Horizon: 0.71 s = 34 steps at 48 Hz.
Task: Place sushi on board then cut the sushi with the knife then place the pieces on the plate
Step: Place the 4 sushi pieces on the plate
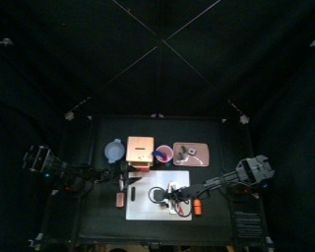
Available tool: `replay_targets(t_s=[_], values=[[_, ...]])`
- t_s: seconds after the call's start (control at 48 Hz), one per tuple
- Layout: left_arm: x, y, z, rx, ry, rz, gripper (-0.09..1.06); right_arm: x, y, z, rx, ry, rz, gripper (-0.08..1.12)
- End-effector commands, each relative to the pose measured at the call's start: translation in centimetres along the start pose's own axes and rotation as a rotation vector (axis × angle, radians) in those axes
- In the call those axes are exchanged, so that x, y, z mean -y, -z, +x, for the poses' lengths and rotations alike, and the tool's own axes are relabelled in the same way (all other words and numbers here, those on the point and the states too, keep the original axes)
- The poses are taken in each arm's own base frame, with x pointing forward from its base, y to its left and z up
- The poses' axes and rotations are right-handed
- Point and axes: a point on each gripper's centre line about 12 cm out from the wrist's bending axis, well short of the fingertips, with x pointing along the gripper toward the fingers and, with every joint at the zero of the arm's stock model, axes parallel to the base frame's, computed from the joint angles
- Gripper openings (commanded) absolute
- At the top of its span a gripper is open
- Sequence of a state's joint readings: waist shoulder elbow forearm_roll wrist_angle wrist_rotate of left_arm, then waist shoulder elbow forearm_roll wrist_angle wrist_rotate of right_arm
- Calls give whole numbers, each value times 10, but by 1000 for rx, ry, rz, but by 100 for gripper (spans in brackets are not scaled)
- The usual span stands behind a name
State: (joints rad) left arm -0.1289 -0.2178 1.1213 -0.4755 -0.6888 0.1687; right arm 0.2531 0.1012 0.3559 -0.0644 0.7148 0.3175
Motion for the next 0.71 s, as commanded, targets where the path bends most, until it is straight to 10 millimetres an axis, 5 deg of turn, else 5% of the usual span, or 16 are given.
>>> replay_targets(t_s=[0.021,0.542,0.708], values=[[2,-9,2,25,4,-8,82,-6,-16,0,27,-23,-23,82],[1,-4,0,3,3,-6,82,-8,-16,49,-40,0,-41,82],[1,-3,0,0,3,-7,82,-10,-15,52,-53,-20,-3,77]])
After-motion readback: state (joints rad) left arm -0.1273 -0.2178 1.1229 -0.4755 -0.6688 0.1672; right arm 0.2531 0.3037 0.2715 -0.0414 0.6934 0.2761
